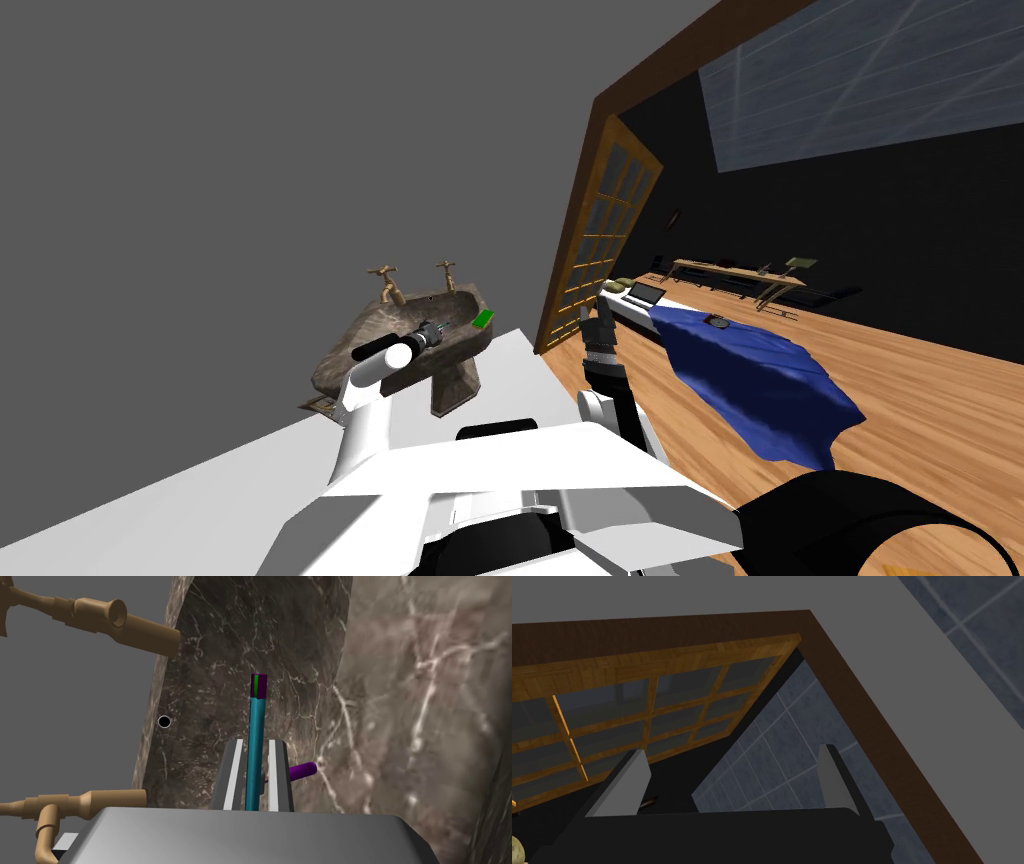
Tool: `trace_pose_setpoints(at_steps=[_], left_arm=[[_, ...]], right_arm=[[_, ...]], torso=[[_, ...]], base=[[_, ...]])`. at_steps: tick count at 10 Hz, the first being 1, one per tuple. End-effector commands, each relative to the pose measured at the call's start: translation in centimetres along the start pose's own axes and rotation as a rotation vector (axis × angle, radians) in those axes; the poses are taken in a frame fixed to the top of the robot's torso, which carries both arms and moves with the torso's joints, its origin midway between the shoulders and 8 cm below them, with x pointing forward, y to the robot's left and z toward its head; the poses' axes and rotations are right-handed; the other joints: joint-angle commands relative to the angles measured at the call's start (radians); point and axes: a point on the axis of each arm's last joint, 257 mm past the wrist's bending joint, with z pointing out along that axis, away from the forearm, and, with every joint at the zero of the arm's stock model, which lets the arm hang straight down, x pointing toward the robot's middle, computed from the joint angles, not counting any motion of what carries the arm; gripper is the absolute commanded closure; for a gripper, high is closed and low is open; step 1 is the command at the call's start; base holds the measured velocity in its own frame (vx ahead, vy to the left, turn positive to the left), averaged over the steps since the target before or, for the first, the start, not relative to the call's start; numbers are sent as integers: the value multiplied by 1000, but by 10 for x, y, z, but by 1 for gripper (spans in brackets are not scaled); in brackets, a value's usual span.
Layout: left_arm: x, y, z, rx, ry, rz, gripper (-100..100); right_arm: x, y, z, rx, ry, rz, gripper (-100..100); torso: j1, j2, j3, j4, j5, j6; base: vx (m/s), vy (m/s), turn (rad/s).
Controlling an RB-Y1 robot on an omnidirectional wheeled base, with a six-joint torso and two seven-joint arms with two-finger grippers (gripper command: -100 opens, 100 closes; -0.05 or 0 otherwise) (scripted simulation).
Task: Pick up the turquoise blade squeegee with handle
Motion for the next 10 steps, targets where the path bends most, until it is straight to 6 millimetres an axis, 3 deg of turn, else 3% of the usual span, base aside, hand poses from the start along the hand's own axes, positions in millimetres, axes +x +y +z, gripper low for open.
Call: trace_pose_setpoints(at_steps=[1, 9, 10], left_arm=[[-5, -2, -3, 6, -15, -9, 100], [-17, -9, -11, 22, -50, -29, 100], [-17, -9, -11, 22, -51, -32, 0]], right_arm=[[0, 0, 0, 0, 0, 0, 0], [0, 0, 0, 0, 0, 0, 0], [0, 0, 0, 0, 0, 0, 0]], torso=[[0, 0, 0, 0, 0, 0], [1, 3, 2, 1, 0, 0], [1, 2, 1, 1, 0, 0]], base=[[-33, 23, -146], [-40, 19, -71], [0, 0, 0]])
